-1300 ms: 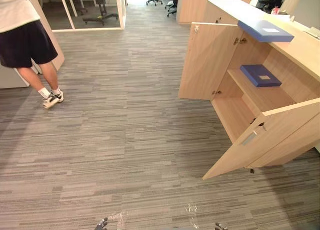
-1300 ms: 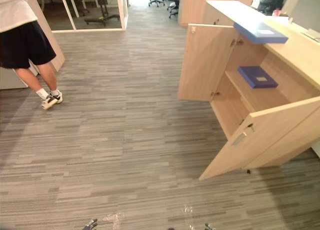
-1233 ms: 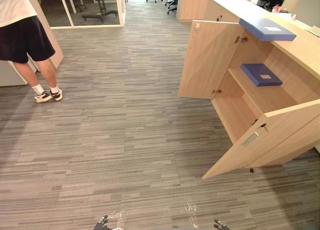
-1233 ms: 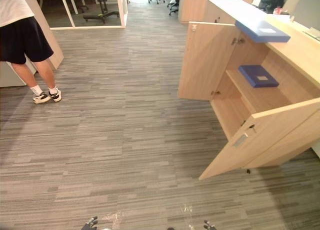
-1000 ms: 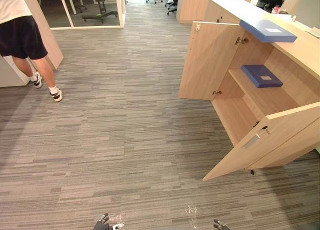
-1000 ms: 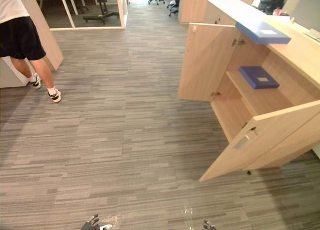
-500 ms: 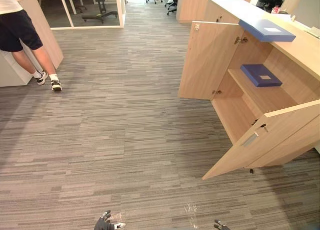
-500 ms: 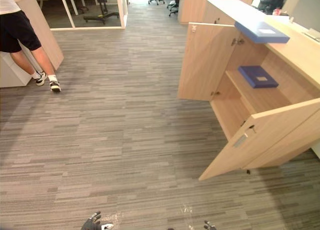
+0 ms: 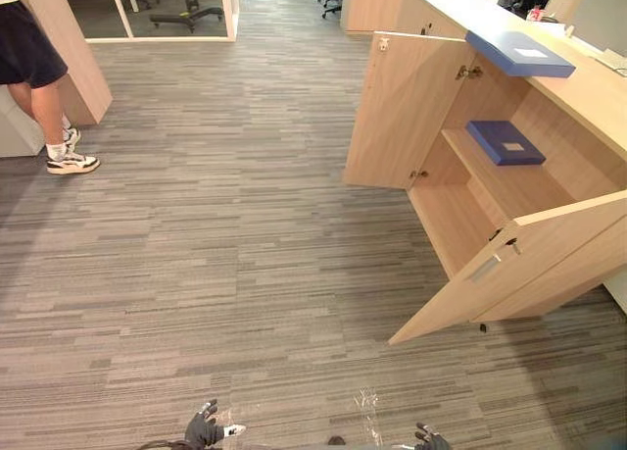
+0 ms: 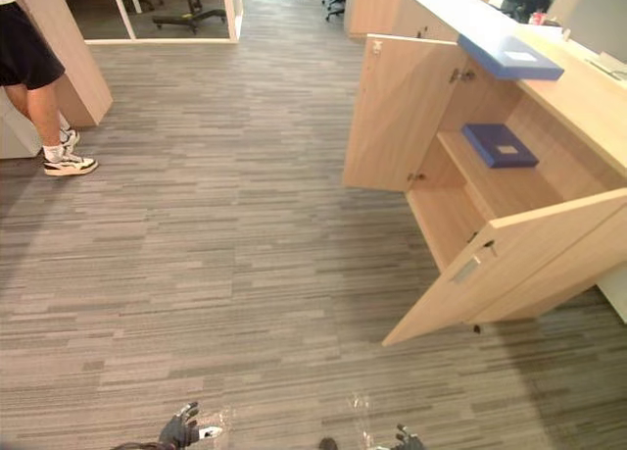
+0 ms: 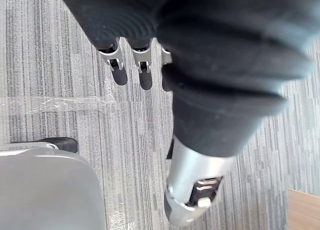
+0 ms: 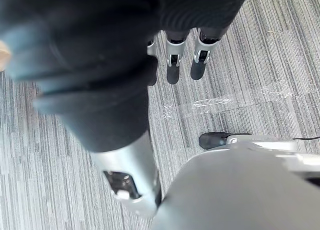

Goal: Walk over to the cabinet, pick up the folder, carry it to the office cabinet, place the folder inside the office cabinet, then close the office cabinet door

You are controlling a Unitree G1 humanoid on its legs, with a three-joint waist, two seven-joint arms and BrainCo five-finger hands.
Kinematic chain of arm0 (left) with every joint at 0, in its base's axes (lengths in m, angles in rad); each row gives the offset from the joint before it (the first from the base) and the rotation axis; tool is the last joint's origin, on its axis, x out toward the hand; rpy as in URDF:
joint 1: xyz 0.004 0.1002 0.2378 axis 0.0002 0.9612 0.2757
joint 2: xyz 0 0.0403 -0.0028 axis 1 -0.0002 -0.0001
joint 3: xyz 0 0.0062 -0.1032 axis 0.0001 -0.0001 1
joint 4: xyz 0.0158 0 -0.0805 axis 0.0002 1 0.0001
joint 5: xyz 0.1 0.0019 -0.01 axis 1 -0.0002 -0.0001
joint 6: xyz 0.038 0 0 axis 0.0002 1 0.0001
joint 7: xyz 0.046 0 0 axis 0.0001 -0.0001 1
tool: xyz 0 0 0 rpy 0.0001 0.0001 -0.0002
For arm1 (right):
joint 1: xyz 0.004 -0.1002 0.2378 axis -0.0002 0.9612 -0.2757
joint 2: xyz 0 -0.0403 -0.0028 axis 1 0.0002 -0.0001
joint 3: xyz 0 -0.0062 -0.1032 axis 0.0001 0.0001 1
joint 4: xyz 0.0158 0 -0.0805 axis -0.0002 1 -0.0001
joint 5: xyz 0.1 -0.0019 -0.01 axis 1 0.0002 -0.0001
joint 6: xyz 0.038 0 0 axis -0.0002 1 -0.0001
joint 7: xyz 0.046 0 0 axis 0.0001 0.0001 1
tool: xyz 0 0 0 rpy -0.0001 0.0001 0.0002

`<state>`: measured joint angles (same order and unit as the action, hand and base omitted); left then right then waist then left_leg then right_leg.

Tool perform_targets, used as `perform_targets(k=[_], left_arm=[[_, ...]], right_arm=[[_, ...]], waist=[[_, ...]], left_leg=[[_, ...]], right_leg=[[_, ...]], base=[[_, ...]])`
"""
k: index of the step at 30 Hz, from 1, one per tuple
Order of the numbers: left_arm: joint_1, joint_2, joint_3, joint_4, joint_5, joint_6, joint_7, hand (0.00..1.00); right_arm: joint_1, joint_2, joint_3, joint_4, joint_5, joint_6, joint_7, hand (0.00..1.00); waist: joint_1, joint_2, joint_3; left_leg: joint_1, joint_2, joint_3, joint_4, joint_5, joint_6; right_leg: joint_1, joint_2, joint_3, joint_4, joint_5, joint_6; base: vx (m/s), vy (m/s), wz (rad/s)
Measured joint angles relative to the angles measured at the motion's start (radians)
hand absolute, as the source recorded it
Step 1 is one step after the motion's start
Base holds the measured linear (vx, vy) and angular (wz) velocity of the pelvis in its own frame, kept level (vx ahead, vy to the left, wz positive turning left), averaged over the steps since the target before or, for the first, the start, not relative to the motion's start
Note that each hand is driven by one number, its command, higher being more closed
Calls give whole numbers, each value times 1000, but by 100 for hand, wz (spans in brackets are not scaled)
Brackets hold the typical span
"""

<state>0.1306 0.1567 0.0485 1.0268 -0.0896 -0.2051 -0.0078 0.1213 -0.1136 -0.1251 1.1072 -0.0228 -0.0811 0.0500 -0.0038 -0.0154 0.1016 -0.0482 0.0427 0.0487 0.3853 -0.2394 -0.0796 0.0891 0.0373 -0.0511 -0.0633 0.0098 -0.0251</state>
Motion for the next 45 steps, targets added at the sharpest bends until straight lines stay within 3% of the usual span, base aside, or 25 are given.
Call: perform_targets(k=[2,4,6,9,11,12,13,15,16,19,21,22,23,25,27,30,32,33,34,35,37,38,41,43,45], left_arm=[[-8,-31,62,-73,-41,-2,-1,0],[-8,-46,74,-81,-68,-5,-1,0],[-9,-63,74,-96,-101,-13,-2,0],[-10,-77,75,-95,-123,-25,-9,0],[-8,-80,75,-89,-119,-25,-9,0],[-9,-84,81,-84,-115,-24,-6,0],[-9,-78,91,-85,-115,-23,-5,0],[-12,-73,108,-87,-105,-18,-3,0],[-12,-74,119,-85,-104,-18,-3,0],[-10,-77,112,-41,-98,-17,-3,0],[-9,-80,91,-31,-80,-17,-2,0],[-9,-77,75,-36,-70,-17,-3,0],[-8,-76,35,-35,-62,-18,-2,0],[-6,-76,22,-24,-59,-17,0,0],[-4,-79,5,-20,-38,-16,0,0],[-5,-87,-4,-16,-28,-17,-4,0],[-10,-89,-5,-17,-27,-17,-14,0],[-9,-87,-5,-17,-25,-17,-20,0],[-8,-81,-5,-17,-19,-17,-23,0],[-14,-85,0,-11,-15,-16,-23,0],[1,-131,19,3,4,-5,-25,0],[1,-135,27,2,5,-4,-25,0],[-8,-141,102,-10,4,5,-29,0],[0,-150,165,-33,-19,7,-27,0],[12,-152,191,-65,-43,8,-20,0]], right_arm=[[4,0,1,-28,1,1,0,0],[5,2,1,-44,0,5,0,0],[4,2,-1,-46,-1,5,1,0],[-11,1,-5,-44,-1,8,2,0],[-10,-3,-11,-44,-1,8,3,0],[-6,-3,-11,-42,-1,9,3,0],[-9,7,-14,-42,-1,9,3,0],[-13,41,-35,-49,0,6,9,0],[-13,58,-50,-48,3,6,9,0],[-11,67,-51,-48,2,5,15,0],[-11,71,-79,-55,1,5,24,0],[-11,76,-98,-58,2,6,27,0],[-21,83,-109,-78,2,10,26,0],[-56,89,-89,-82,3,12,4,0],[-91,96,-70,-82,16,18,-1,0],[-137,132,-71,-81,42,17,1,0],[-152,148,-72,-71,42,18,1,0],[-156,154,-80,-64,41,18,2,0],[-158,156,-88,-42,42,18,2,0],[-161,147,-89,-42,42,19,2,0],[-169,114,-93,-32,42,18,3,0],[-169,113,-95,-32,42,18,2,0],[-158,118,-111,-35,43,20,3,0],[-137,114,-110,-49,43,20,2,0],[-128,114,-92,-51,42,23,0,0]], waist=[[5,-6,33],[14,-4,44],[18,-10,45],[21,-11,44],[23,-1,40],[27,-1,36],[27,-17,32],[29,-56,10],[44,-65,3],[46,-55,-39],[41,-42,-56],[36,-41,-59],[24,-38,-57],[13,-28,-45],[11,-11,-29],[11,4,-15],[11,8,2],[12,4,2],[10,-9,1],[9,-10,6],[2,64,-15],[2,70,-15],[-1,61,-4],[4,54,7],[13,51,10]], left_leg=[[-197,48,27,398,22,-13],[-254,84,60,483,-22,18],[-287,106,70,430,-30,19],[-301,91,30,104,15,12],[-275,84,-1,-128,136,-1],[-248,74,39,-157,274,2],[-248,57,66,-148,287,20],[-241,21,98,-137,245,54],[-214,7,130,-131,225,64],[-138,-48,178,-155,180,101],[-82,-95,178,-185,159,124],[-55,-117,169,-200,152,134],[28,-154,140,-239,138,160],[113,-168,107,-262,130,172],[193,-148,87,-301,130,171],[253,-98,66,-327,116,151],[283,-64,59,-336,90,128],[298,-53,60,-348,69,106],[319,-57,57,-347,43,87],[333,-49,54,-341,27,79],[337,27,71,-308,-14,42],[329,40,72,-285,-16,39],[184,112,56,92,-14,27],[52,175,26,445,76,24],[-68,216,10,699,79,18]], right_leg=[[16,8,-2,39,-29,-15],[29,-6,-1,55,-46,-15],[37,-42,3,63,-63,-2],[37,-116,25,79,-100,48],[40,-157,29,89,-132,96],[53,-181,27,92,-148,125],[59,-206,26,98,-148,125],[40,-242,23,139,-126,120],[34,-267,29,161,-106,143],[10,-331,34,264,-91,150],[-67,-373,62,476,-84,154],[-112,-393,65,600,-62,131],[-208,-435,65,867,60,21],[-274,-458,24,1075,10,6],[-303,-450,-89,1114,-92,24],[-345,-388,-242,937,-192,63],[-357,-337,-317,729,-187,66],[-358,-298,-333,591,-157,57],[-354,-270,-328,475,-60,32],[-352,-259,-315,481,-39,0],[-344,-181,-332,481,-109,6],[-342,-166,-332,476,-122,-3],[-250,-93,-343,378,-139,-14],[-170,-44,-337,338,-158,-36],[-94,-1,-312,313,-191,-39]], base=[[37,8,4],[146,37,-2],[158,96,-1],[297,278,-9],[326,345,-13],[269,295,-17],[374,338,-18],[427,289,-24],[362,236,-37],[416,307,-41],[310,252,-2],[364,195,49],[440,224,55],[382,150,54],[241,29,35],[206,-90,26],[221,-194,23],[197,-286,9],[159,-248,4],[226,-291,-13],[257,-262,-29],[381,-305,-28],[446,-344,-16],[317,-211,-19],[367,-152,-38]])
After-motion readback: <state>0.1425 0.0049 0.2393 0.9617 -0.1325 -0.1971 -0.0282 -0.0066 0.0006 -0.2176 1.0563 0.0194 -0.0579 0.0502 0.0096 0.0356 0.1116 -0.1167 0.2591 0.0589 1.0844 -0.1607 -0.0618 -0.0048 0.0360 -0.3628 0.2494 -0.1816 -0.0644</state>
